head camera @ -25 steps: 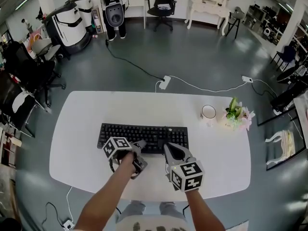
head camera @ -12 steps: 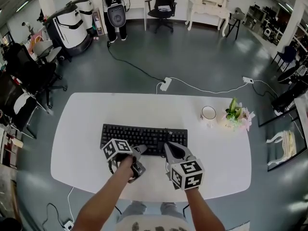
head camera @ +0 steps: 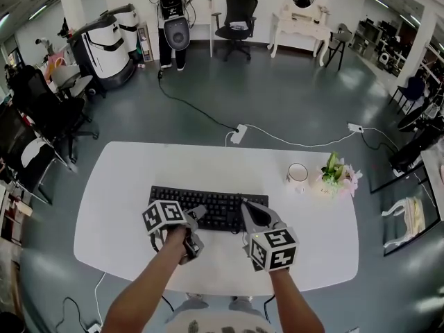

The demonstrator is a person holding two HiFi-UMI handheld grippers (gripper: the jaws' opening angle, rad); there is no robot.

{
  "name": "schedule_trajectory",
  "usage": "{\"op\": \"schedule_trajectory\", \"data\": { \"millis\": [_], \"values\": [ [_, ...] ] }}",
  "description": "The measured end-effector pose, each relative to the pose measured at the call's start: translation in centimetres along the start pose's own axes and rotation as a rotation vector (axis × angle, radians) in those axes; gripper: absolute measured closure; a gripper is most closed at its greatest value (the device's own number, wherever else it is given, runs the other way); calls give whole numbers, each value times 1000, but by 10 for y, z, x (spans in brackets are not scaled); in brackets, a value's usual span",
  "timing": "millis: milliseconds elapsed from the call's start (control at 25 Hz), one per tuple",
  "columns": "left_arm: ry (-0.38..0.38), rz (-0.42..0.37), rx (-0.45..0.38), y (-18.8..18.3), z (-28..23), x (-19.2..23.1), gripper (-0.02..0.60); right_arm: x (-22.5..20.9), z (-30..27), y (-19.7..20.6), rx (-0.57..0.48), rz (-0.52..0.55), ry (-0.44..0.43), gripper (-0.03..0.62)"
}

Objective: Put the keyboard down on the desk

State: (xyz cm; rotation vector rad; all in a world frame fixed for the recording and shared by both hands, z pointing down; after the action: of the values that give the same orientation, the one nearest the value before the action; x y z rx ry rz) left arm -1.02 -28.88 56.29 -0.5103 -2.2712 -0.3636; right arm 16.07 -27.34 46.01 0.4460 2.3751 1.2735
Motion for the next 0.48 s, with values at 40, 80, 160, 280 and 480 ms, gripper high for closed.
{"op": "schedule_trajectory", "data": {
  "millis": [40,80,160,280,480],
  "values": [
    [5,-23,-19,-4,4,-4,316,-2,2,-3,-6,5,5,594],
    [8,-46,-39,-8,8,-8,326,-3,4,-7,-11,9,10,594],
    [11,-100,-78,-16,18,-16,347,-5,9,-13,-23,14,18,594],
    [16,-209,-138,-28,34,-32,362,-8,15,-22,-38,20,30,594],
    [9,-457,-241,-43,59,-62,386,-10,25,-33,-57,38,38,594]
  ]
}}
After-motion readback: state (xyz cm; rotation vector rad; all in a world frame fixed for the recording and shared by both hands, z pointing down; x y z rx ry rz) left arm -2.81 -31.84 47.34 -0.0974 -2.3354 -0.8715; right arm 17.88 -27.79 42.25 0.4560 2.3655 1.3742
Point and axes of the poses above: the fingertips, and each gripper's own axes: z backward along the fingers, x to its left, y out of its underside, the point moved 3 cm from there along z, backward along the fingers, and after that the axes turned 10 degrees about x, right-handed, at the moved point
